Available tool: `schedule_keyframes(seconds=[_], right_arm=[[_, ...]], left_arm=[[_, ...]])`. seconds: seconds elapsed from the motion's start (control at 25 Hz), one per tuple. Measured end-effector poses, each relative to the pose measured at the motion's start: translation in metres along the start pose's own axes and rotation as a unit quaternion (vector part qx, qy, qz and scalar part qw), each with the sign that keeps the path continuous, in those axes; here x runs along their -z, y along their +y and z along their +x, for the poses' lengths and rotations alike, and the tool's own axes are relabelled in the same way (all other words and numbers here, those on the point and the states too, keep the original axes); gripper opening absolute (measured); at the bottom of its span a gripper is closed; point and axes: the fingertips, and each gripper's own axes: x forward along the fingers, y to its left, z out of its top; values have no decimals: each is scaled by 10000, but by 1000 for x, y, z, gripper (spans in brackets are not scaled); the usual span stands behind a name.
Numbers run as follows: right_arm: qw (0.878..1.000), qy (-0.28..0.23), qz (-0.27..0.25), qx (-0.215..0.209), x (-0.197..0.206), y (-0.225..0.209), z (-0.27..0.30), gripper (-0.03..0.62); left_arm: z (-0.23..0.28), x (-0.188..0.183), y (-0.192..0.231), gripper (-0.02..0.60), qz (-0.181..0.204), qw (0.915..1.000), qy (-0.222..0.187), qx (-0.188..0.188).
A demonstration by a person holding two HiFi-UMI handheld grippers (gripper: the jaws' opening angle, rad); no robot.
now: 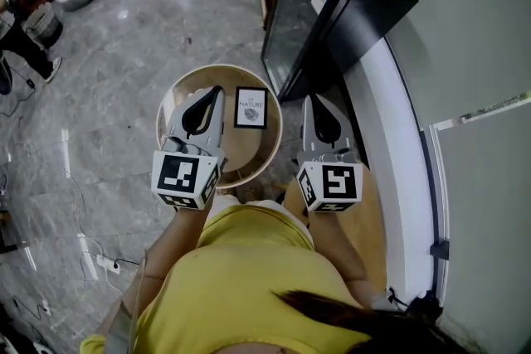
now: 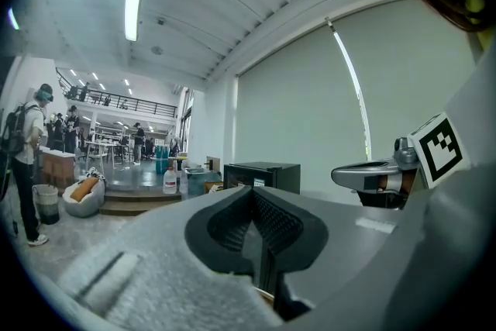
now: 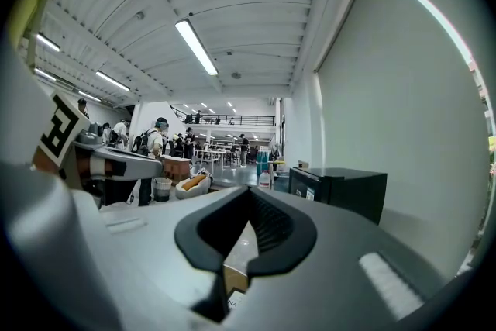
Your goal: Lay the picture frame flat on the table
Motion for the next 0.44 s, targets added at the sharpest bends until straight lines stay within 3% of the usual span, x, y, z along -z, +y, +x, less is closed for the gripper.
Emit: schedule_keyframes(seconds=[0.44], right_arm=[[9998, -62, -7, -196, 2, -8, 3, 2]], left_arm=[[7, 1, -13, -2, 19, 10000, -43, -20]])
